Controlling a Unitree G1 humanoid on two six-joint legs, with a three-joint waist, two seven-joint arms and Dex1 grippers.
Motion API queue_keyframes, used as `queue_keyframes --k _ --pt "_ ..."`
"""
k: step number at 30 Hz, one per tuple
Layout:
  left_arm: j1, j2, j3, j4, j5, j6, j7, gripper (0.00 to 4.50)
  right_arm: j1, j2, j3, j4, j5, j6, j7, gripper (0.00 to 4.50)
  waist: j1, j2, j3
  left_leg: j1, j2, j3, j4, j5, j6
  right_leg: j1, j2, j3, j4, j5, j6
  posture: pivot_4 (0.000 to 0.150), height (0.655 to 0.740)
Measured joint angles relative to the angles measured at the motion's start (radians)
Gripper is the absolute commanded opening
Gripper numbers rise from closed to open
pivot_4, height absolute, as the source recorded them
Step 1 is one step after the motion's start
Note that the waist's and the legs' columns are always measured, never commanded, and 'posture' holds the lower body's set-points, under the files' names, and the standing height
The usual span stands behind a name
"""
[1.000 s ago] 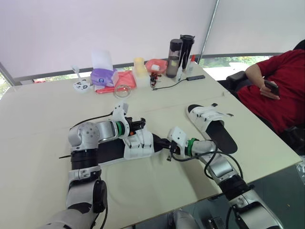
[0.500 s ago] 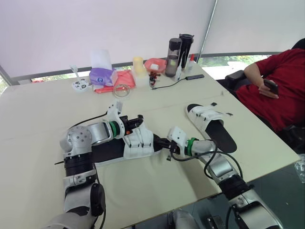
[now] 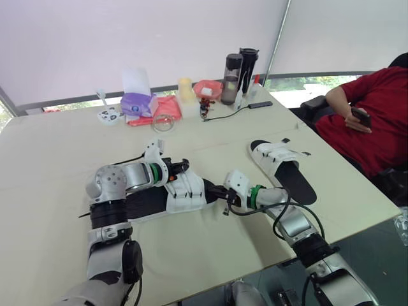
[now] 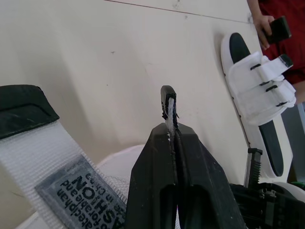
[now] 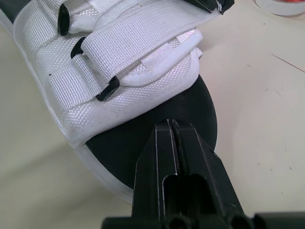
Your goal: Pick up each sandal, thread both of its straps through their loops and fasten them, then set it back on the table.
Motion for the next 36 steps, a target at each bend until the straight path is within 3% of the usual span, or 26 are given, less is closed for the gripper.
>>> queue_keyframes --k 2,6,13,16,18,23,27,31,36 --pt "0.001 0.013 0.008 0.001 0.021 -0.001 0.014 1.87 0.001 0.000 0.001 0.000 0.000 0.000 0.004 0.00 -0.002 -0.007 0.001 0.006 -0.012 0.003 0.002 0.000 0.000 -0.007 -0.012 0.001 0.017 0.000 0.001 0.150 0.7400" --pt "0.018 0.037 0.034 -0.005 0.028 0.009 0.010 3.91 0.000 0.000 0.001 0.000 0.000 -0.009 0.014 0.00 -0.002 -0.013 0.003 0.009 -0.011 0.002 0.000 -0.002 -0.003 -0.008 -0.011 0.001 0.021 0.000 0.001 0.150 0.7400" --pt "0.099 0.175 -0.090 -0.164 0.019 -0.076 -0.222 3.91 -0.002 0.003 0.002 0.001 0.000 -0.015 0.014 0.00 -0.002 -0.012 0.009 0.014 -0.010 0.002 -0.001 -0.002 -0.004 -0.007 -0.011 0.001 0.025 0.001 0.000 0.150 0.7400" --pt "0.118 0.224 -0.171 -0.215 0.065 -0.272 -0.367 3.91 -0.006 0.006 0.002 0.006 0.000 -0.015 0.013 0.00 -0.003 -0.009 0.010 0.011 -0.008 0.002 -0.001 -0.002 -0.004 -0.007 -0.010 0.000 0.019 0.001 0.000 0.150 0.7400" --pt "0.135 0.241 -0.215 -0.239 0.145 -0.481 -0.429 3.91 -0.009 0.011 0.002 0.008 0.000 -0.018 0.012 0.00 -0.005 -0.007 0.008 0.000 -0.007 0.002 0.000 -0.002 -0.004 -0.006 -0.009 0.000 0.016 0.001 0.000 0.150 0.7400" --pt "0.291 0.284 -0.287 -0.333 0.308 -0.782 -0.471 3.91 0.016 0.014 -0.012 -0.015 0.005 -0.033 -0.002 0.00 -0.003 -0.008 0.008 0.002 -0.009 0.007 0.000 -0.002 -0.004 -0.013 -0.011 0.003 0.025 0.001 -0.001 0.150 0.7400" --pt "0.465 0.314 -0.305 -0.460 0.316 -0.795 -0.511 3.91 0.109 0.012 -0.067 -0.135 0.008 -0.010 -0.065 0.00 0.032 -0.017 0.018 -0.002 -0.012 0.006 0.002 -0.001 -0.002 -0.029 -0.011 0.010 0.045 0.007 -0.009 0.150 0.7400" --pt "0.564 0.349 -0.287 -0.571 0.248 -0.740 -0.549 3.91 0.199 -0.009 -0.110 -0.320 0.014 0.096 -0.119 0.00 0.069 -0.015 0.029 -0.009 -0.011 0.005 0.001 -0.001 -0.002 -0.040 -0.011 0.010 0.053 0.007 -0.010 0.150 0.7400" --pt "0.661 0.407 -0.258 -0.647 0.191 -0.695 -0.581 3.91 0.314 -0.063 -0.176 -0.551 0.036 0.260 -0.157 0.00 0.071 -0.015 0.040 -0.018 -0.012 0.004 0.001 -0.003 -0.003 -0.046 -0.010 0.010 0.056 0.011 -0.008 0.150 0.7400"
